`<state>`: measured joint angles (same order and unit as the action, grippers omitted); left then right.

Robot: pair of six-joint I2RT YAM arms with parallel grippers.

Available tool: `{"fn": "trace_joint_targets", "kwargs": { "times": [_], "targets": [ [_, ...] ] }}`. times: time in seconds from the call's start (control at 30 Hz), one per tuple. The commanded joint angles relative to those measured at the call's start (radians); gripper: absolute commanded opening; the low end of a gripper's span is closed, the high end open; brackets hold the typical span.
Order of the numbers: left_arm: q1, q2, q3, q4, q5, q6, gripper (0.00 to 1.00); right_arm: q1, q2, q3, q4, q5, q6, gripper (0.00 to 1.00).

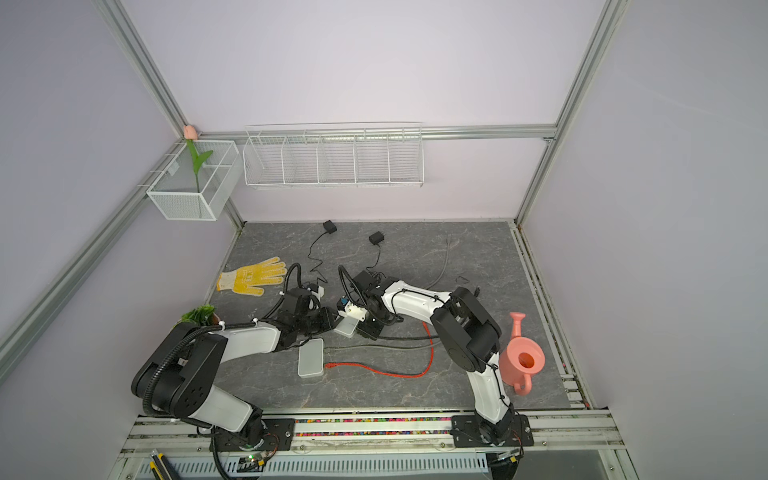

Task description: Insert the plug into the switch port

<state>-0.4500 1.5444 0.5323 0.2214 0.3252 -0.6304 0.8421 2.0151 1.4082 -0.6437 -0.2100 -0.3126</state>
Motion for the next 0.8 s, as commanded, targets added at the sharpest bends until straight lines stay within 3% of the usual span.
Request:
{"fn": "trace_joint_targets", "kwargs": {
  "times": [0.0,0.33,0.77],
  "targets": [
    [-0.006,0.002,-0.035,-0.065,-0.025,-0.014,0.3,0.015,-0.035,-0.019,0.073,-0.063,0.017,0.07],
    [-0.017,-0.009,-0.05,-0.059,-0.016,-0.018,0.3,0.019,-0.044,-0.041,0.176,-0.061,0.087,0.07],
    [-0.122,-0.002,-0.13,0.054,-0.008,-0.101,0.29,0.035,-0.058,-0.064,0.391,-0.066,0.187,0.07]
  ]
}}
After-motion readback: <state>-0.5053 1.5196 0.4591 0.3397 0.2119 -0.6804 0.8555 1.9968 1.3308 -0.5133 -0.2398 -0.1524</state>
